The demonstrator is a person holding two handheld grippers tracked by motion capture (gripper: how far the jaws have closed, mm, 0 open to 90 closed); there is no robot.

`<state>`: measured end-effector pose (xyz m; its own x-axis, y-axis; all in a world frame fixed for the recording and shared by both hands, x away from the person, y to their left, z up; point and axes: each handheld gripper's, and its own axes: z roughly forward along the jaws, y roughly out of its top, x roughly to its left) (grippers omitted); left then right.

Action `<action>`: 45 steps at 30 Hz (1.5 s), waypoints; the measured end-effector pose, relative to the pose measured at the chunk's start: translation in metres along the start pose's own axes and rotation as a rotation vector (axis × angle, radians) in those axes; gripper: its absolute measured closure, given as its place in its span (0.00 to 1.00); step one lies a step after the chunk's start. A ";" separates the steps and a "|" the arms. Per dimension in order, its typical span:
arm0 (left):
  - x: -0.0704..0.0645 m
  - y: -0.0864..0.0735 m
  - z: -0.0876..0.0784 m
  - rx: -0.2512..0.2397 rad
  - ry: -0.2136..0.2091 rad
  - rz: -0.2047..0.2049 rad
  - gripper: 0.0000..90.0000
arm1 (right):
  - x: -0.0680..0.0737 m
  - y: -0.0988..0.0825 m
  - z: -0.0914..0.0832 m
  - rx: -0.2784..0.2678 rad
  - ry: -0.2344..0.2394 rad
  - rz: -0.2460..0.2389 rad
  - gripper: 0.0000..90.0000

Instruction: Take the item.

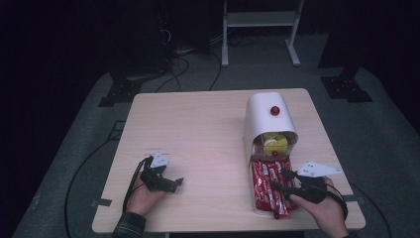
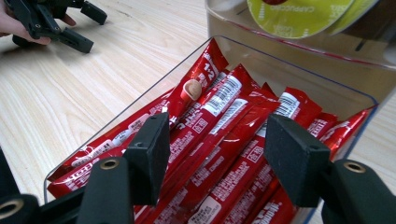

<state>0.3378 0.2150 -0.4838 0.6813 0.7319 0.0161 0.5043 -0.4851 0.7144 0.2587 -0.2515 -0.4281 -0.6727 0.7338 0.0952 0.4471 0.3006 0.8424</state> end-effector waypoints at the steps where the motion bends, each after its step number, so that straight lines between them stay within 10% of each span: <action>1: 0.000 0.000 0.000 0.000 0.000 0.000 0.00 | 0.001 0.000 0.001 0.000 0.003 -0.004 0.45; 32: 0.000 0.000 0.000 -0.004 0.000 -0.004 0.00 | 0.006 -0.003 0.007 0.024 -0.022 -0.079 0.64; 45: 0.000 0.000 0.000 -0.004 0.000 -0.004 0.00 | 0.000 -0.003 0.003 0.035 -0.008 -0.011 0.88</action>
<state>0.3377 0.2147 -0.4840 0.6791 0.7339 0.0130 0.5052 -0.4802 0.7170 0.2592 -0.2511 -0.4319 -0.6731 0.7350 0.0823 0.4604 0.3293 0.8244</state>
